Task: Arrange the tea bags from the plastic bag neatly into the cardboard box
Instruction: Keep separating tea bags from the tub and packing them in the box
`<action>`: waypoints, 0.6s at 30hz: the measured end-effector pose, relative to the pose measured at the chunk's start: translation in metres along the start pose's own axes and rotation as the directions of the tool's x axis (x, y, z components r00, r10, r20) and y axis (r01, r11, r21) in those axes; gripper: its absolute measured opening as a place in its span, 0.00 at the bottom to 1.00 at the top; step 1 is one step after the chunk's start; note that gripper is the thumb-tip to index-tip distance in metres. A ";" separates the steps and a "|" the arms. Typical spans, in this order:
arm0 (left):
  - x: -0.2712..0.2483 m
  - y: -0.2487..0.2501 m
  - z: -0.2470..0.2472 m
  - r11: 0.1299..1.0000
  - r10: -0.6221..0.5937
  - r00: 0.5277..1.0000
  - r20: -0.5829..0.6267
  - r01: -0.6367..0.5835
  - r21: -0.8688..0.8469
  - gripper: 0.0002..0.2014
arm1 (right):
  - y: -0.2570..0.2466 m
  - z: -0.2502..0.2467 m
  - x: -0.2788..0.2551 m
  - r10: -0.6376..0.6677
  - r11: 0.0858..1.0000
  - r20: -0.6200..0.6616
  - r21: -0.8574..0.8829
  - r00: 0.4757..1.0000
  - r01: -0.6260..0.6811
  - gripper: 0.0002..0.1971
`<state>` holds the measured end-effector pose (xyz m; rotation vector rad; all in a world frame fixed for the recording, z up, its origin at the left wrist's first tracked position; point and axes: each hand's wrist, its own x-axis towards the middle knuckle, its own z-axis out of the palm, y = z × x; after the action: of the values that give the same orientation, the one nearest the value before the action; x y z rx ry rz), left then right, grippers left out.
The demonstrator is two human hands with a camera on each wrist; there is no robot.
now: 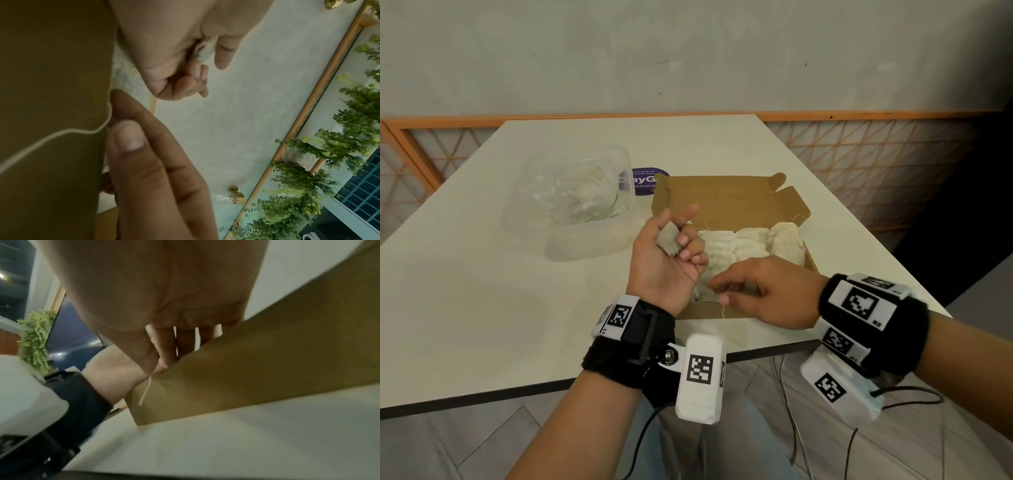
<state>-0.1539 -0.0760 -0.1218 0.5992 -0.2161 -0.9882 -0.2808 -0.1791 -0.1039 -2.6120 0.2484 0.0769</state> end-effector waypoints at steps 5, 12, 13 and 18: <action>-0.005 0.002 0.009 0.988 0.009 0.998 0.066 -0.019 0.156 0.19 | -0.010 -0.030 -0.001 0.068 0.980 -0.338 0.199 0.939 0.000 0.08; -0.007 -0.003 0.039 0.869 -0.097 0.964 0.246 -0.038 0.493 0.18 | -0.024 -0.052 0.010 0.183 0.814 -0.294 0.580 0.938 0.023 0.13; -0.006 -0.004 0.041 0.856 -0.100 0.963 0.250 -0.045 0.515 0.18 | -0.023 -0.050 0.012 0.194 0.801 -0.291 0.599 0.937 0.020 0.12; 0.001 -0.003 0.041 0.710 0.007 0.994 0.107 -0.081 0.700 0.08 | -0.008 -0.045 0.007 0.299 0.679 -0.354 0.731 0.886 0.063 0.05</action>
<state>-0.1734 -0.0938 -0.0901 1.2462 -0.7182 -0.8702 -0.2719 -0.1958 -0.0615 -1.7571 0.5016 -0.5009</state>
